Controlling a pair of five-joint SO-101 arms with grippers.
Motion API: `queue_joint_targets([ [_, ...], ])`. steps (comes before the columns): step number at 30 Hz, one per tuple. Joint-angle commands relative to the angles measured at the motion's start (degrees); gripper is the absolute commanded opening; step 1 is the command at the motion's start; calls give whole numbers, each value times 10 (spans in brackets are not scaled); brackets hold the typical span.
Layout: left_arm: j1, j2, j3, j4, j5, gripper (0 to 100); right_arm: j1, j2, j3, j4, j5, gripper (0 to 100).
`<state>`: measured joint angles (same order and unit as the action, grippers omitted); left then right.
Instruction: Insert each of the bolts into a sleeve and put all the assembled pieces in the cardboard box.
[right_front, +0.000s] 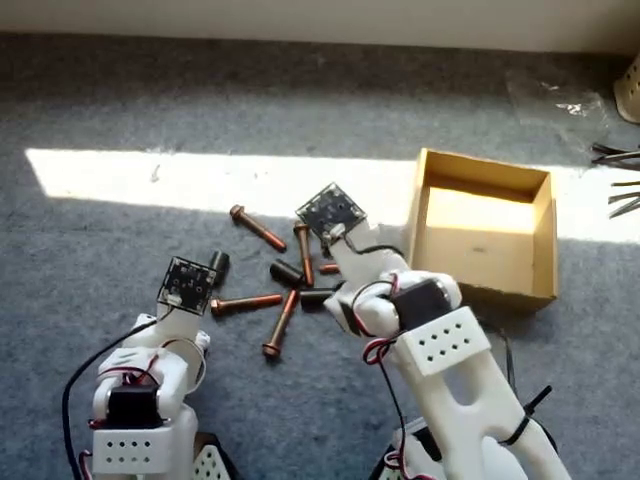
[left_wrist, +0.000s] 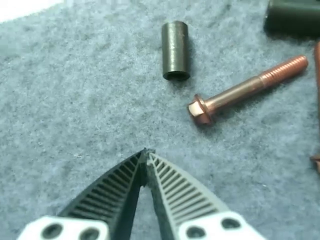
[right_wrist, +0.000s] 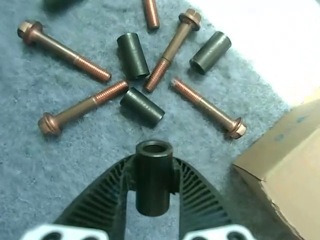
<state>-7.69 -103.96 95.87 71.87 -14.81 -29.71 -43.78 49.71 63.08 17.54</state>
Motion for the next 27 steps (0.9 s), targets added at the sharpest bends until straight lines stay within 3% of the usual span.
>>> queue_joint_targets([
  [1, -33, 0, -15, -25, -4, 7, 19, -35, 24, -41, -38, 4],
  [8, -33, 3, -84, -20, -4, 7, 86, -73, 102, -116, -59, 4],
  [27, -30, 15, -182, -21, -3, 8, 86, -102, 168, -142, -58, 4],
])
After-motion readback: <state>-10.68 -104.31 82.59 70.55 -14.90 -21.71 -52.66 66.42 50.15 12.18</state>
